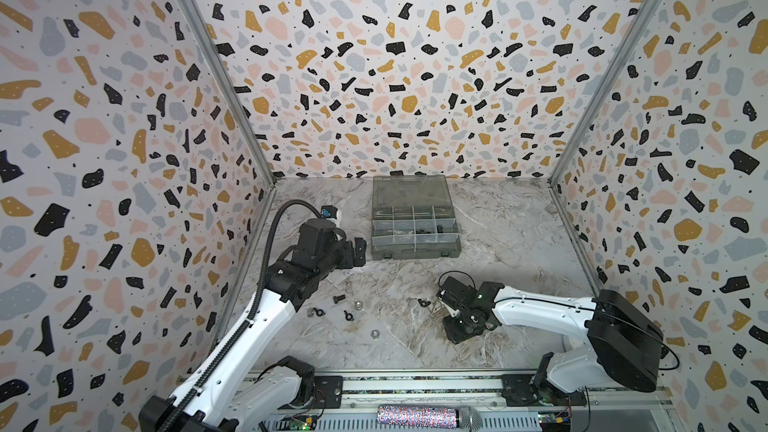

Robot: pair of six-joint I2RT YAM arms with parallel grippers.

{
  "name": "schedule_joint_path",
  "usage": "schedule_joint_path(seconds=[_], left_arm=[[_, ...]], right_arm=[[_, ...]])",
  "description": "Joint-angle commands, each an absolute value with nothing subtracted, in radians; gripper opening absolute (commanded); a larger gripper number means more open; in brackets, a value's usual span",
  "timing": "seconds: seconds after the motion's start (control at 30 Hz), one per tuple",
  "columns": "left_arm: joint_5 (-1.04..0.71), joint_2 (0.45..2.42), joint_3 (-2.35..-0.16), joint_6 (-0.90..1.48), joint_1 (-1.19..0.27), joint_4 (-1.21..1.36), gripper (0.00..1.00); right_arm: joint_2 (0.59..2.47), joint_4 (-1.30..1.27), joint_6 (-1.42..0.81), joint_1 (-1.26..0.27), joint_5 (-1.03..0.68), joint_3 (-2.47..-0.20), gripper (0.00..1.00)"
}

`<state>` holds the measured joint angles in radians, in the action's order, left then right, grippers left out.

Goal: Sort the screws and nuts into containers

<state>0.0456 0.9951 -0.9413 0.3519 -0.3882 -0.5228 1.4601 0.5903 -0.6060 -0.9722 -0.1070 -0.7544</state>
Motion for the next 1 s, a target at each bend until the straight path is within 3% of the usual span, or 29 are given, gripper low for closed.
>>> schedule_joint_path(seconds=[0.0, 0.17, 0.47, 0.57, 0.7, 0.83, 0.97], left_arm=[[0.058, 0.989, -0.953, 0.339, -0.392, -0.521, 1.00], [0.058, 0.991, -0.951, 0.337, -0.393, -0.512, 1.00], [0.074, 1.000, -0.965, 0.325, -0.393, -0.512, 1.00], [0.073, 1.000, -0.964, 0.324, -0.392, -0.514, 1.00], [0.073, 1.000, -0.967, 0.321, -0.392, -0.515, 1.00], [0.072, 1.002, -0.966, 0.319, -0.393, -0.514, 1.00], [0.072, 1.006, -0.963, 0.317, -0.392, -0.512, 1.00]], right_arm=[[1.461, 0.601, -0.609, -0.977, -0.074, -0.787, 0.37], [1.483, 0.597, -0.603, -0.977, -0.063, -0.800, 0.36], [1.532, 0.633, -0.574, -0.977, -0.059, -0.830, 0.23], [1.539, 0.651, -0.569, -0.977, -0.065, -0.841, 0.25], [1.519, 0.669, -0.578, -0.980, -0.068, -0.842, 0.36], [1.514, 0.689, -0.581, -0.979, -0.063, -0.841, 0.36], [1.527, 0.694, -0.580, -0.982, -0.062, -0.839, 0.27]])
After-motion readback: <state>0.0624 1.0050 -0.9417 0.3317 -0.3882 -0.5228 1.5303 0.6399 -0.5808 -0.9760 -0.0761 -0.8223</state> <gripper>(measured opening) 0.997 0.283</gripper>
